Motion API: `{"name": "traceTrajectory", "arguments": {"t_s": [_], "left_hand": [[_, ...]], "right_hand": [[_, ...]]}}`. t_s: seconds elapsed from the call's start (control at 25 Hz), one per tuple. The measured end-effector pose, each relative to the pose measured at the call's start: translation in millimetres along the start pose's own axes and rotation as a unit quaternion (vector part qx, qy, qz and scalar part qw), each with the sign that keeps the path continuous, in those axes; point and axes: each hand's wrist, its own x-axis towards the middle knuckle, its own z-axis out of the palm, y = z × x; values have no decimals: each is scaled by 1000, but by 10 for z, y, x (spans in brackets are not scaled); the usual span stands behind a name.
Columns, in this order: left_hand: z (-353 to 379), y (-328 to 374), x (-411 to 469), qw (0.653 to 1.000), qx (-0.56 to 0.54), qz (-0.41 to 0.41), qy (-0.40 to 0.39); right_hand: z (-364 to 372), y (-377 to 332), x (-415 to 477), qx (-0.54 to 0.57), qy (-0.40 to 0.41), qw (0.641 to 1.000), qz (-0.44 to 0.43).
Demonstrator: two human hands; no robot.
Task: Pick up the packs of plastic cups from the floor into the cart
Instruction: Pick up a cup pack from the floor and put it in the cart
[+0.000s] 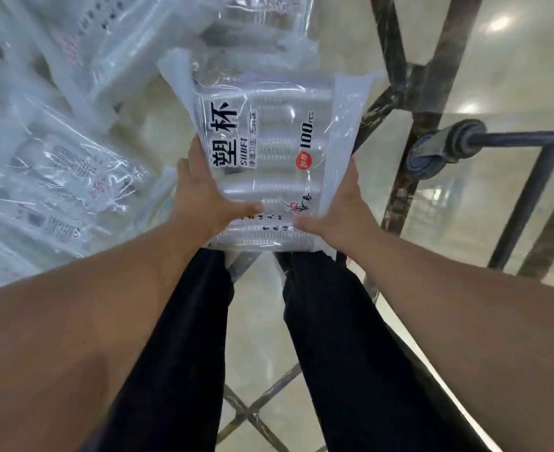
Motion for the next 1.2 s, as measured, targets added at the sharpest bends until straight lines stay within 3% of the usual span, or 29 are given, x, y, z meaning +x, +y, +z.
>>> {"name": "traceTrajectory", "arguments": {"t_s": [0.24, 0.48, 0.68, 0.96, 1.2], "left_hand": [[-1489, 1079, -1431, 1000, 21, 6, 6], [-3144, 2333, -2857, 992, 22, 99, 72], [-4043, 3025, -3853, 981, 19, 154, 117], [-4469, 4035, -4065, 945, 79, 303, 89], [-4012, 4935, -4191, 915, 148, 373, 33]], "right_hand": [[-636, -1254, -1629, 15, 4, 999, -36], [-1463, -2729, -3223, 15, 36, 993, -115], [-2068, -3707, -4351, 5, 80, 983, -163], [-2541, -3955, -5101, 80, 195, 963, -167], [-3062, -3466, -5421, 148, 264, 946, -119]]}}
